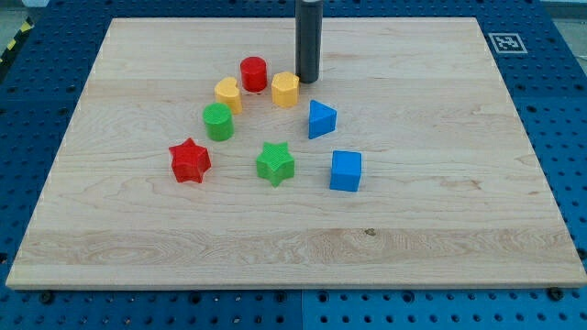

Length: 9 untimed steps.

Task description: Move the red circle to the top right

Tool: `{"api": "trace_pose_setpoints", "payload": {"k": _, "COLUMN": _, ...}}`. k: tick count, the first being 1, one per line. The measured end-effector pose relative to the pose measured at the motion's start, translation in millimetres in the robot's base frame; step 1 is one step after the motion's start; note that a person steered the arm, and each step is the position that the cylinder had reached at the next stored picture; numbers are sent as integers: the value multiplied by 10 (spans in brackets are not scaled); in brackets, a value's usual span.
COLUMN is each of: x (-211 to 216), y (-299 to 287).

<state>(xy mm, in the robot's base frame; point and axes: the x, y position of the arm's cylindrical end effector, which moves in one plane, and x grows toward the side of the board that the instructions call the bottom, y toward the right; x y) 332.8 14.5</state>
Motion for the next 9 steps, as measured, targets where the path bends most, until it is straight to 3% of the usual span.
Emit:
{"api": "trace_pose_setpoints", "payload": {"k": 2, "x": 0, "y": 0}}
{"api": "trace_pose_setpoints", "payload": {"k": 3, "x": -567, "y": -175}}
{"api": "trace_pose_setpoints", "payload": {"k": 4, "x": -871, "y": -769}}
{"api": "trace_pose_setpoints", "payload": {"k": 5, "x": -442, "y": -1532}}
{"api": "trace_pose_setpoints", "payload": {"k": 6, "x": -9, "y": -1688}}
{"api": "trace_pose_setpoints", "payload": {"k": 7, "x": -18, "y": -1676}}
{"api": "trace_pose_setpoints", "payload": {"k": 9, "x": -10, "y": -782}}
